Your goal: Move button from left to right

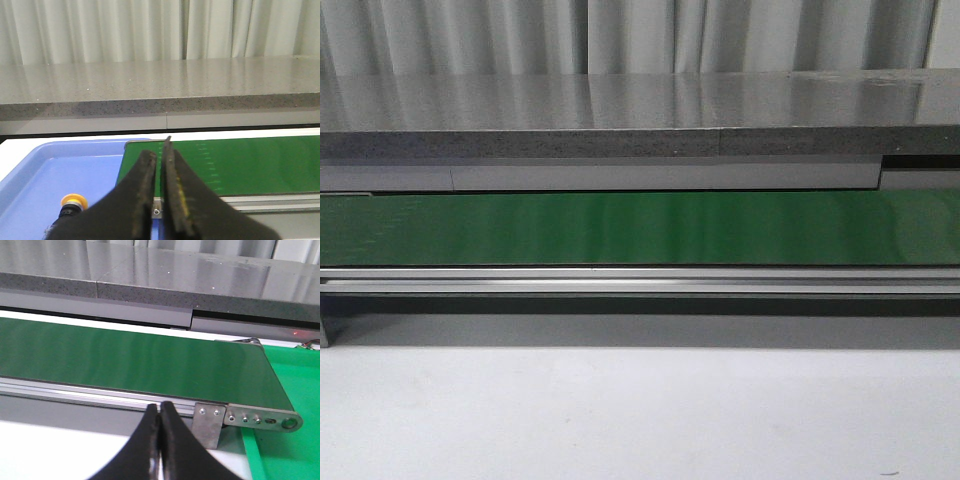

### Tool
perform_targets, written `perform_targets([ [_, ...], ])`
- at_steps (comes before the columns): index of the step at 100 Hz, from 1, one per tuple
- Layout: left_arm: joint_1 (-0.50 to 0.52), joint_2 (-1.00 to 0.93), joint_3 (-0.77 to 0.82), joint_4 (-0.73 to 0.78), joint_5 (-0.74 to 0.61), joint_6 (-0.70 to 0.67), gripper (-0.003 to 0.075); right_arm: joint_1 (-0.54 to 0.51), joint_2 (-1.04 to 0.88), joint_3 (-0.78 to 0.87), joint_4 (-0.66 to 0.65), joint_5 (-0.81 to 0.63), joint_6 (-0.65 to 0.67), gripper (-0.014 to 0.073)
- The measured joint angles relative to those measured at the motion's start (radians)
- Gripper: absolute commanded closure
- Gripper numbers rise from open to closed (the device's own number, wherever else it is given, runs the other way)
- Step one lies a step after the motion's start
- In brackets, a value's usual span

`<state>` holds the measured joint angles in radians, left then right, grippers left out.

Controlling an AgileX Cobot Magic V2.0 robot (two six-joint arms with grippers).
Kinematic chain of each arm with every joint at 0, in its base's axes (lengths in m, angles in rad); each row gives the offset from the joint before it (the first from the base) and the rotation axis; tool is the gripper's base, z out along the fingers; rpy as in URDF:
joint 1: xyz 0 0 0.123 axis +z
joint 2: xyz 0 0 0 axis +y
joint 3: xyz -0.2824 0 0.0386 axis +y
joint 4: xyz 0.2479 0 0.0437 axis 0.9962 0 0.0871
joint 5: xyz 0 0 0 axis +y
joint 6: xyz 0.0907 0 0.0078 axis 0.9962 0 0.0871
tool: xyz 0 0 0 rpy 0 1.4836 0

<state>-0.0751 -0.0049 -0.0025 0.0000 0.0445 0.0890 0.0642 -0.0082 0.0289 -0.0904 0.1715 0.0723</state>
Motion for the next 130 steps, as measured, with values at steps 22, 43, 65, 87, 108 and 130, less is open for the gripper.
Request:
perform_targets([
  [22, 0.000, 0.000, 0.000, 0.000, 0.000, 0.000, 0.0715, 0.000, 0.000, 0.000, 0.000, 0.000, 0.000, 0.0662],
  [43, 0.000, 0.000, 0.000, 0.000, 0.000, 0.000, 0.0715, 0.000, 0.000, 0.000, 0.000, 0.000, 0.000, 0.0662],
  [65, 0.000, 0.000, -0.026, 0.000, 0.081, 0.000, 0.0715, 0.000, 0.000, 0.000, 0.000, 0.000, 0.000, 0.0662],
  [87, 0.000, 0.094, -0.256, -0.014, 0.299, 0.000, 0.0715, 0.000, 0.000, 0.000, 0.000, 0.000, 0.000, 0.0662],
  [108, 0.000, 0.337, -0.519, -0.018, 0.611, 0.000, 0.0715, 0.000, 0.000, 0.000, 0.000, 0.000, 0.000, 0.0662],
  [130, 0.000, 0.544, -0.668, -0.048, 0.773, 0.000, 0.0715, 0.000, 0.000, 0.000, 0.000, 0.000, 0.000, 0.0662],
])
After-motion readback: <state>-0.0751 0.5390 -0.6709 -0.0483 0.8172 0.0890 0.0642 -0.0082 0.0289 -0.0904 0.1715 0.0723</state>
